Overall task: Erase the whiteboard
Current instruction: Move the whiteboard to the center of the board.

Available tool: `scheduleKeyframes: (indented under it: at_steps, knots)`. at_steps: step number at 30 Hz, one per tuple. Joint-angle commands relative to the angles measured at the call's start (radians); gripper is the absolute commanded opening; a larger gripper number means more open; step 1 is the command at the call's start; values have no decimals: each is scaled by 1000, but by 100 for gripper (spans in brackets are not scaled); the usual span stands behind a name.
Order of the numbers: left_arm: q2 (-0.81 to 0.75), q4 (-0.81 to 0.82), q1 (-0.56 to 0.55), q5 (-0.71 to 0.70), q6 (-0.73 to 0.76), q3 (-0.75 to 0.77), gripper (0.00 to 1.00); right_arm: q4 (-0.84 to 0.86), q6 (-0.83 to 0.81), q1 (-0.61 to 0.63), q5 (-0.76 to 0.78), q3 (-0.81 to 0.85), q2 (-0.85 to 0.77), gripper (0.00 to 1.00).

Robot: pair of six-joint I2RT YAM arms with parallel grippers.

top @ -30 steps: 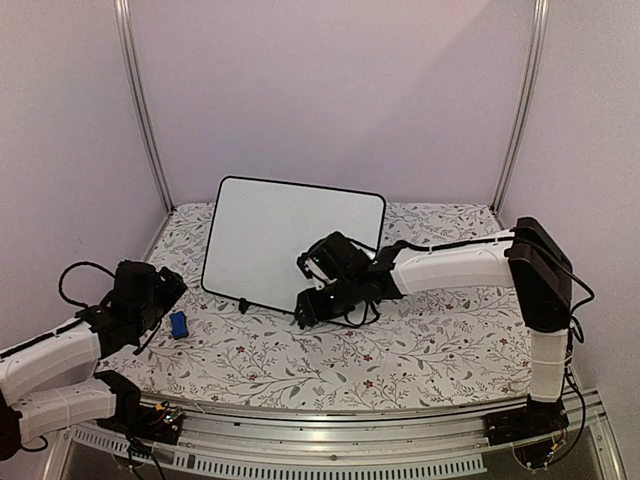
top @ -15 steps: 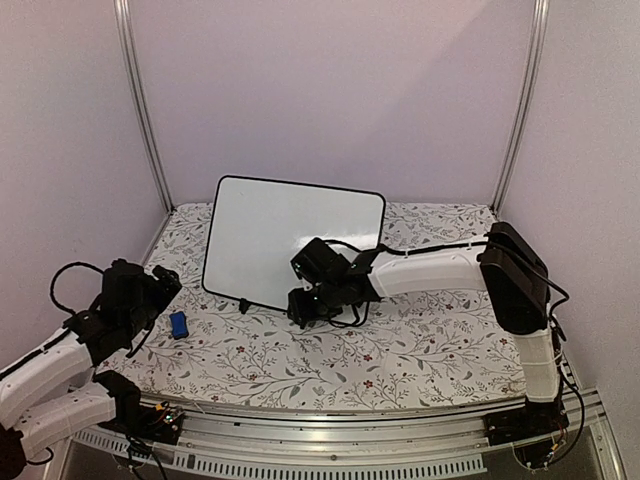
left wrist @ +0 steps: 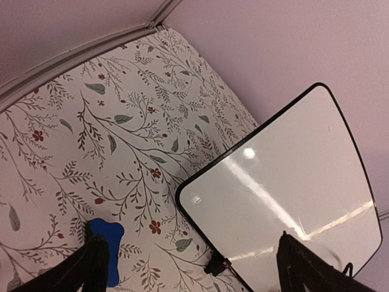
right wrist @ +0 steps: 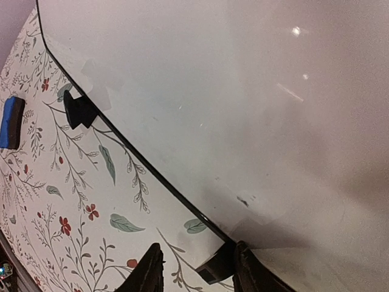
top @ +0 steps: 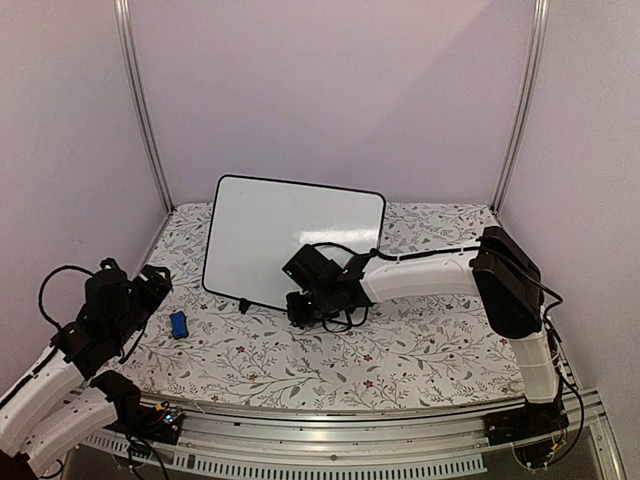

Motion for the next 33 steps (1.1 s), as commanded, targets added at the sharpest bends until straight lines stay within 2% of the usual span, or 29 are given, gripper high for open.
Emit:
scheduleKeyframes:
  at_steps: [1, 13, 33]
  knots:
    - [-10, -41, -3, 1, 20, -11, 95, -108, 11, -21, 141, -15, 89, 41]
    - [23, 7, -4, 31, 48, -8, 95, -100, 33, -13, 158, -91, -4, 49]
    - [22, 52, -3, 46, 54, -29, 94, -160, 33, 7, 147, -24, 43, 49]
